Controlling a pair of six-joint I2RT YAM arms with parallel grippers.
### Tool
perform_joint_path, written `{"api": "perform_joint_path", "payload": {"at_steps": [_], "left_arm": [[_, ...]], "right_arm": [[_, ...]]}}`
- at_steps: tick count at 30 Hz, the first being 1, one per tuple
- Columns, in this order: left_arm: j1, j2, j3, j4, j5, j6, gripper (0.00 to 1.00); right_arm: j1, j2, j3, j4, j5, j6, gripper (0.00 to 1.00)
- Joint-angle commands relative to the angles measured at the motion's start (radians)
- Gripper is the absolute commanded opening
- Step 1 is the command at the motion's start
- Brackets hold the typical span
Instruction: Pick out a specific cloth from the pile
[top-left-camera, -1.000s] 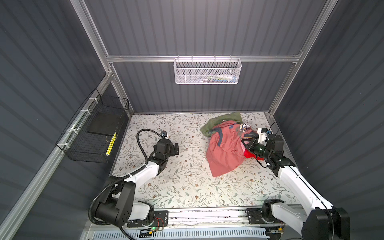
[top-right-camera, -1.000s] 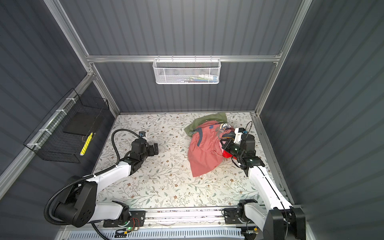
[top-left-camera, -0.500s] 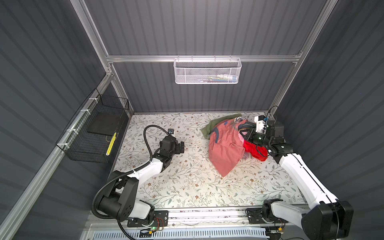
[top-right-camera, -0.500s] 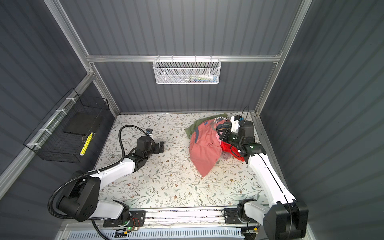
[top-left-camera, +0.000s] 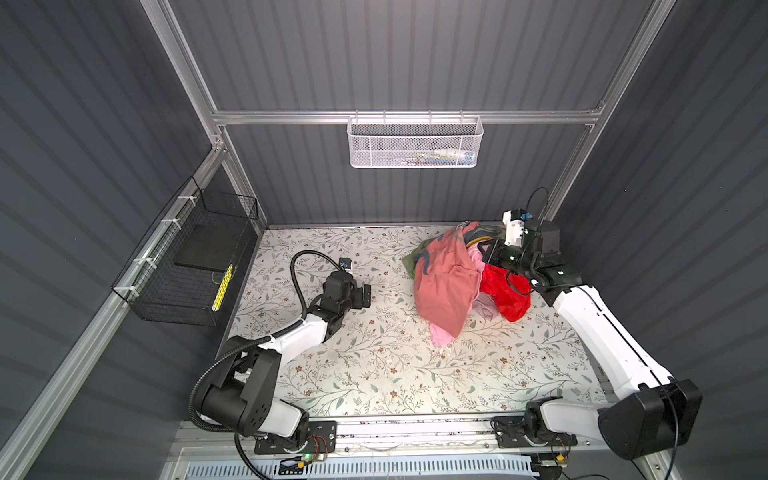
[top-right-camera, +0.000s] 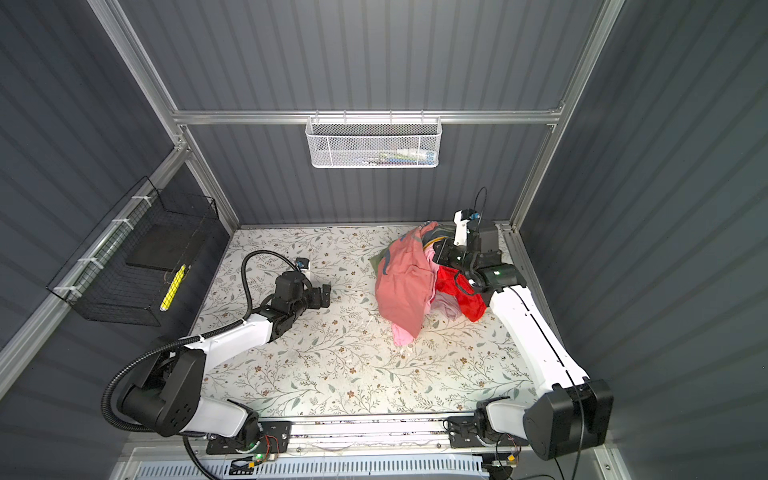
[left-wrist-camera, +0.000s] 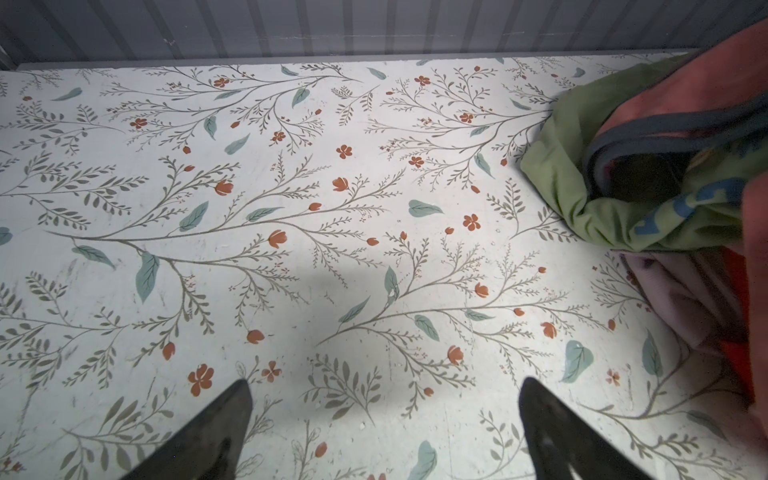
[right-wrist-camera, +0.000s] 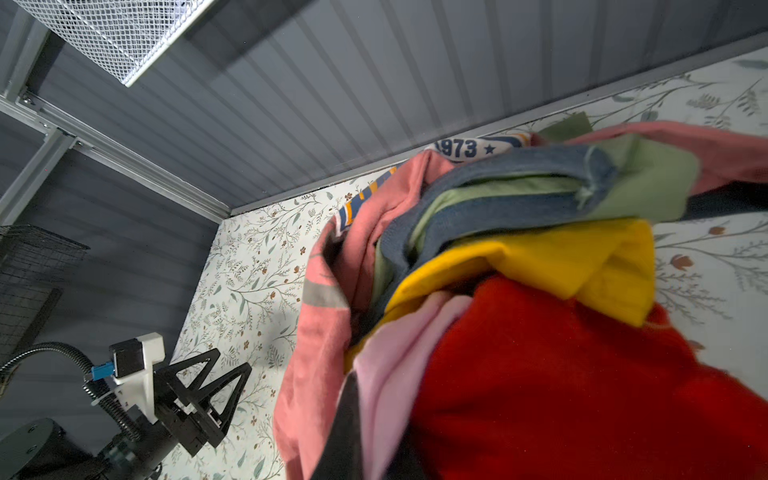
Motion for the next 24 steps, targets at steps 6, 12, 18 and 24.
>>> {"api": "perform_joint_path", "payload": {"at_steps": [6,12,18,24], "left_arm": [[-0.009,0.019,0.028,-0.002,0.041,0.018,1.00],[-0.011,0.023,0.017,0.001,0.046,0.020,1.00],[-0.014,0.042,0.023,0.000,0.058,0.017,1.00],[-0.016,0.059,0.037,-0.017,0.074,0.016,1.00]], "right_arm": [[0.059,-0.023,0.097,0.045,0.166,-0.082,0.00],[0.062,-0.020,-0.014,0.021,0.227,-0.055,0.00],[0.073,0.093,-0.079,0.023,0.163,-0.049,0.00],[0.135,0.250,-0.047,0.046,0.138,-0.073,0.00]]}}
